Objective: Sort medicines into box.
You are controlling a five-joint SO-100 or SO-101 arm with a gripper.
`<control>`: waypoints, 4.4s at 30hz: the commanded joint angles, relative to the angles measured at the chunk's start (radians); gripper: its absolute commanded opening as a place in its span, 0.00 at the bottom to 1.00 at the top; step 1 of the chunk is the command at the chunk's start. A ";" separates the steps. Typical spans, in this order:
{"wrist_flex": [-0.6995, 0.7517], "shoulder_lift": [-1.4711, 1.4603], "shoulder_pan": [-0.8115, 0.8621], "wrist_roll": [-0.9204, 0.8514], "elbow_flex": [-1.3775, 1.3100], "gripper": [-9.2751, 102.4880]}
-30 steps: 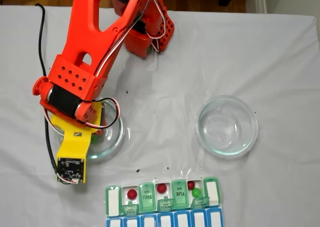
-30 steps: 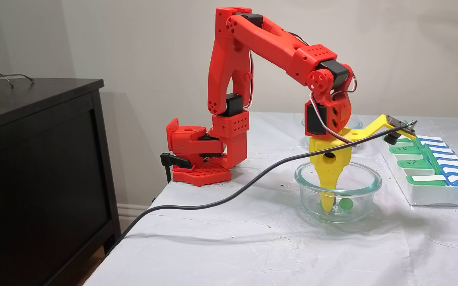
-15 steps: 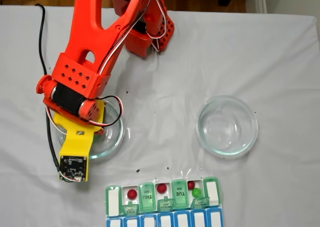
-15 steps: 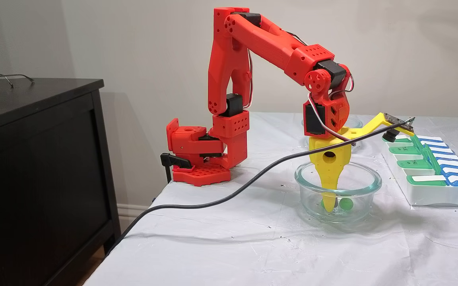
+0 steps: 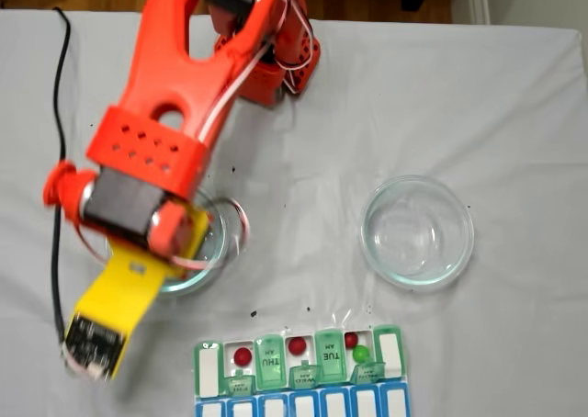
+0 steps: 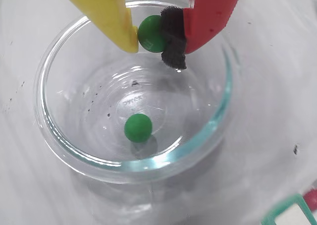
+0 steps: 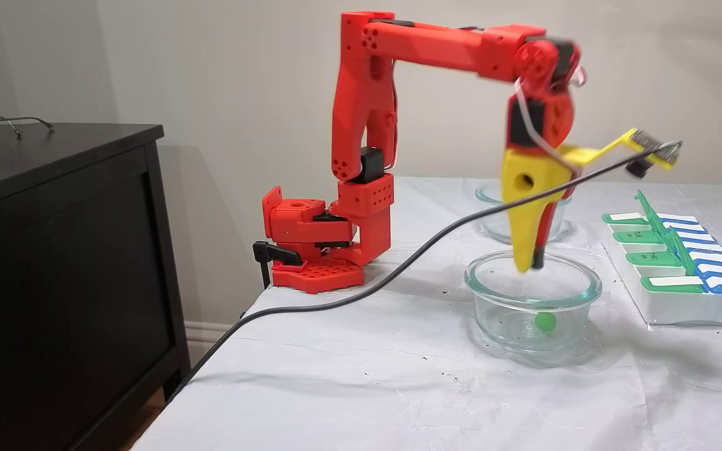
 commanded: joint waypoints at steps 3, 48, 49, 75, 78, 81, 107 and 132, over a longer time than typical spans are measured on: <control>-0.129 0.020 -0.209 0.506 -0.244 0.08; -0.634 -0.038 -0.399 0.919 0.097 0.24; -0.632 -0.029 -0.399 0.916 0.103 0.24; -0.339 0.632 0.023 -0.092 0.618 0.19; -0.288 0.572 0.077 -0.123 0.589 0.27; -0.327 0.549 0.101 -0.037 0.588 0.29; -0.822 0.566 0.095 0.376 0.928 0.25; -1.031 0.365 0.098 0.316 0.976 0.24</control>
